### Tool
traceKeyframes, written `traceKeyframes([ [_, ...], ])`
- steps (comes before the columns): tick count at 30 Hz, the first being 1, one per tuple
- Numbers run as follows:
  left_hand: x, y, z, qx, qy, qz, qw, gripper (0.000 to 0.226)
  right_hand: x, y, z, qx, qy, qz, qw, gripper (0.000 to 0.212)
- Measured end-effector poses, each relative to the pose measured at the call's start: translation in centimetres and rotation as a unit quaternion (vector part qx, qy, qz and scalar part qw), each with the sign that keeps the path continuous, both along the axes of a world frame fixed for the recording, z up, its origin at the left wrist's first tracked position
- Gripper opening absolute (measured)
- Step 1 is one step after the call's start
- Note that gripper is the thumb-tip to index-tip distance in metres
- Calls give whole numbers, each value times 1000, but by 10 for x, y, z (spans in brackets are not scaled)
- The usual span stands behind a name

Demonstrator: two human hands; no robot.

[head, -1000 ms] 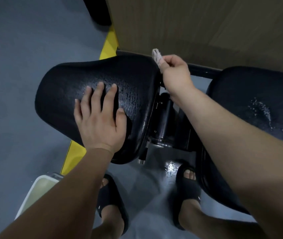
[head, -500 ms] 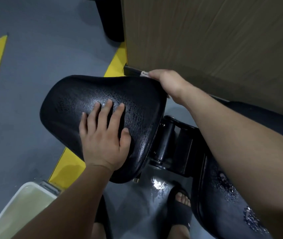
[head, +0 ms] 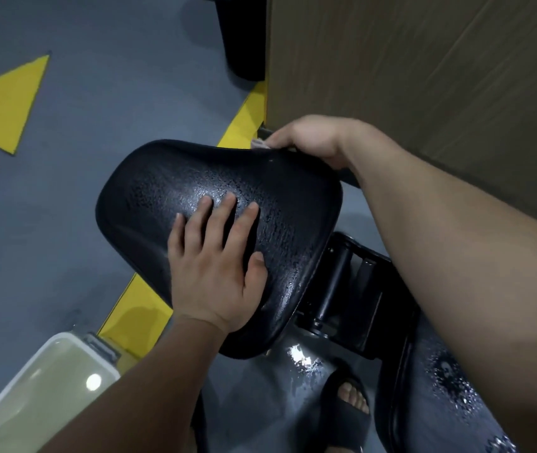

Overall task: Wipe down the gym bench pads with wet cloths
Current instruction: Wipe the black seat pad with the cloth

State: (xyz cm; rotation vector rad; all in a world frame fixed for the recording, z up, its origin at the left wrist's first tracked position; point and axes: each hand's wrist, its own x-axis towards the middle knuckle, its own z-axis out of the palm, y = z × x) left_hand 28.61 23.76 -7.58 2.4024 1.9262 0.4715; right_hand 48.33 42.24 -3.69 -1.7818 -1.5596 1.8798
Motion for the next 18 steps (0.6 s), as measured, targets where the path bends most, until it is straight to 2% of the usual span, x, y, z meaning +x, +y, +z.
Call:
traceKeyframes([
  [3, -1, -1, 0, 0, 2, -4, 1000, 62, 4, 4, 7, -45, 3, 27, 999, 26],
  [6, -1, -1, -1, 5, -3, -5, 1000, 62, 22, 6, 9, -101, 26, 9, 994, 34],
  [9, -1, 0, 0, 3, -5, -6, 1000, 63, 25, 18, 4, -123, 0, 3, 992, 46],
  [12, -1, 0, 2, -1, 4, -8, 1000, 63, -6, 28, 1, -123, -39, 23, 991, 39],
  [14, -1, 0, 2, -4, 4, -8, 1000, 64, -32, 34, -5, -99, -59, 41, 992, 34],
  [18, -1, 0, 1, -5, 5, -6, 1000, 64, -69, 35, 0, 41, -126, 98, 986, 41],
])
